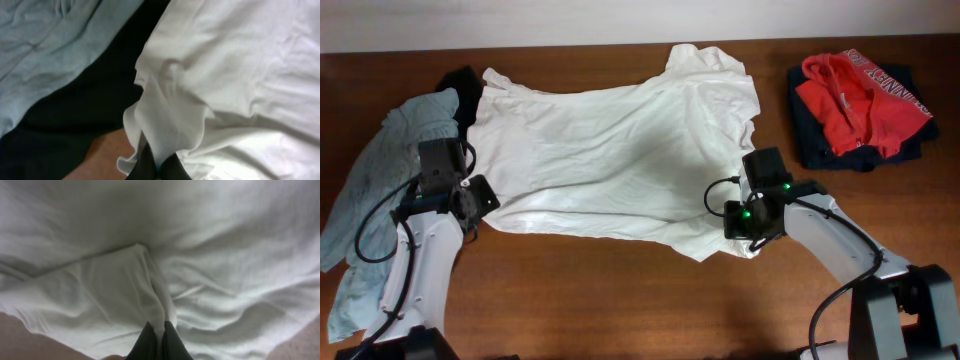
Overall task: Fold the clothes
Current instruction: 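Lift the hem with both grippers and pull it upward over the shirt, then carry the hem with both grippers to the shirt's top edge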
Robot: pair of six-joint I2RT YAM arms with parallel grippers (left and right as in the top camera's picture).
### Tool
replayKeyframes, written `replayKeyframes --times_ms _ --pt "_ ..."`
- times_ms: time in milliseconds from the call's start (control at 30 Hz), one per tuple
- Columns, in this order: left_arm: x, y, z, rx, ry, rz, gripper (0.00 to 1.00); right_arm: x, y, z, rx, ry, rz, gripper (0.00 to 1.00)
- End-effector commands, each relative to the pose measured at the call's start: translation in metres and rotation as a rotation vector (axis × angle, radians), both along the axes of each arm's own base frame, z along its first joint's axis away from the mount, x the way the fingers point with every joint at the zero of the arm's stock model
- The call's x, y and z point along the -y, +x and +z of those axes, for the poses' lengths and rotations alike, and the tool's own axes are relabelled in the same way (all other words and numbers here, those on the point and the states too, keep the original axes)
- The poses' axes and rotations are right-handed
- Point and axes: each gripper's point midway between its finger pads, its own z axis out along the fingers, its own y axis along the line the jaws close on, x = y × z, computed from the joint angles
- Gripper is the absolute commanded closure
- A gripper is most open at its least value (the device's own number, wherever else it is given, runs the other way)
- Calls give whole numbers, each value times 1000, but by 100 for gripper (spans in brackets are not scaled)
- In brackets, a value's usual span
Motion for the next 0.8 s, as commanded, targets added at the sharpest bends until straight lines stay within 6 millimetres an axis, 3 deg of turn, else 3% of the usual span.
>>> replayKeyframes --times_ms 0,267,633,767 --pt "5 -2 1 -32 17 -47 99 1 9 20 42 1 7 96" --pt "13 -25 9 -89 6 -61 99 17 -11 76 57 -67 -5 96" --pt "17 -63 38 -96 15 -57 99 30 -60 110 42 -83 -60 96" --pt "19 -66 47 -65 9 -61 99 34 -60 118 86 -98 -67 96"
